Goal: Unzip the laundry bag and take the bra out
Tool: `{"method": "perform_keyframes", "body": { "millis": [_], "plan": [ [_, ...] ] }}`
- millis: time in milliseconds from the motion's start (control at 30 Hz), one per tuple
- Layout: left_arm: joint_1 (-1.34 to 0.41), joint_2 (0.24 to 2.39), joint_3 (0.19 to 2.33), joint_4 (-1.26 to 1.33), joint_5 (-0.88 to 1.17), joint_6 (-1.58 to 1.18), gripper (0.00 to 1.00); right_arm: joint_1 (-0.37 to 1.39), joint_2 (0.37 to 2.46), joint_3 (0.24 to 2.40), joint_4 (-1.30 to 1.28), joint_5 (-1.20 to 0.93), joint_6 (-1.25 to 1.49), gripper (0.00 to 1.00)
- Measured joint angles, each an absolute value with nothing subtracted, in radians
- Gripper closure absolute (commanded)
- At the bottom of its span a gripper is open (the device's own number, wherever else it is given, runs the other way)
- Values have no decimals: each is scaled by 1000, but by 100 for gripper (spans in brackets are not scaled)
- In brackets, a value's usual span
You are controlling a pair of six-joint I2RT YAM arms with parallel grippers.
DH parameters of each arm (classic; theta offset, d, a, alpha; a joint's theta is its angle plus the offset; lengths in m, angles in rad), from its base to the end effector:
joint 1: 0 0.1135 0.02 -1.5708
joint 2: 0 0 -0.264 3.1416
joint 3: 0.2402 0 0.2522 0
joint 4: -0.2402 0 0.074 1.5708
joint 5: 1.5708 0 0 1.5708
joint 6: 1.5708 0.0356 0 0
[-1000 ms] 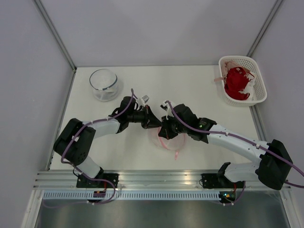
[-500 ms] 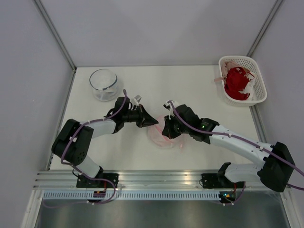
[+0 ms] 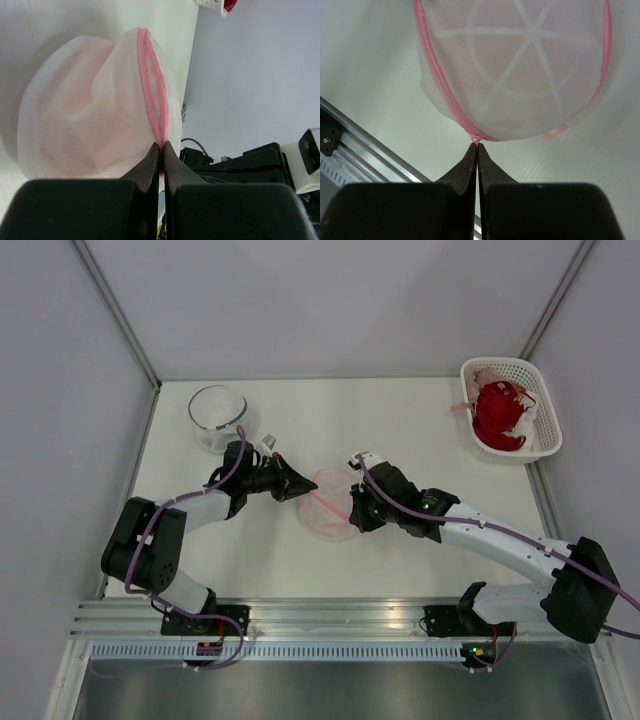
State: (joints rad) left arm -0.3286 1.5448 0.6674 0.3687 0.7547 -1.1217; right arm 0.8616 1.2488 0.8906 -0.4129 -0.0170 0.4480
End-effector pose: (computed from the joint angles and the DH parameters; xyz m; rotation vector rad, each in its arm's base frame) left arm 0.2790 -0.1209 0.1787 -0.3969 2.3423 -1.5877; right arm 0.1724 0.2019 0.2579 -0.5096 2.3864 0.6445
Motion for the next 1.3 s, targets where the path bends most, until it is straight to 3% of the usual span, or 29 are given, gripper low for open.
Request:
{"method": "perform_keyframes", "body": {
  "millis": [867, 967, 1000, 1067, 1100, 1300],
  "plan": [
    [-312, 1545, 572, 475, 761, -1192, 98, 862, 1421, 1002, -571, 359, 491, 100],
    [-313, 1545, 542, 537, 761, -1229, 98, 862, 1476, 1037, -586, 383, 498, 54],
    [-313, 1545, 533, 556, 762, -1240, 98, 862, 1487, 1044, -592, 387, 495, 32],
    [-314, 1545, 522, 589, 761, -1257, 98, 862, 1489, 1046, -607, 391, 493, 22],
    [-315, 1545, 517, 605, 761, -1264, 98, 862, 1486, 1046, -611, 391, 488, 10],
    [-322, 1526, 473, 643, 760, -1292, 91, 862, 1394, 1046, -623, 357, 482, 5]
  ]
}}
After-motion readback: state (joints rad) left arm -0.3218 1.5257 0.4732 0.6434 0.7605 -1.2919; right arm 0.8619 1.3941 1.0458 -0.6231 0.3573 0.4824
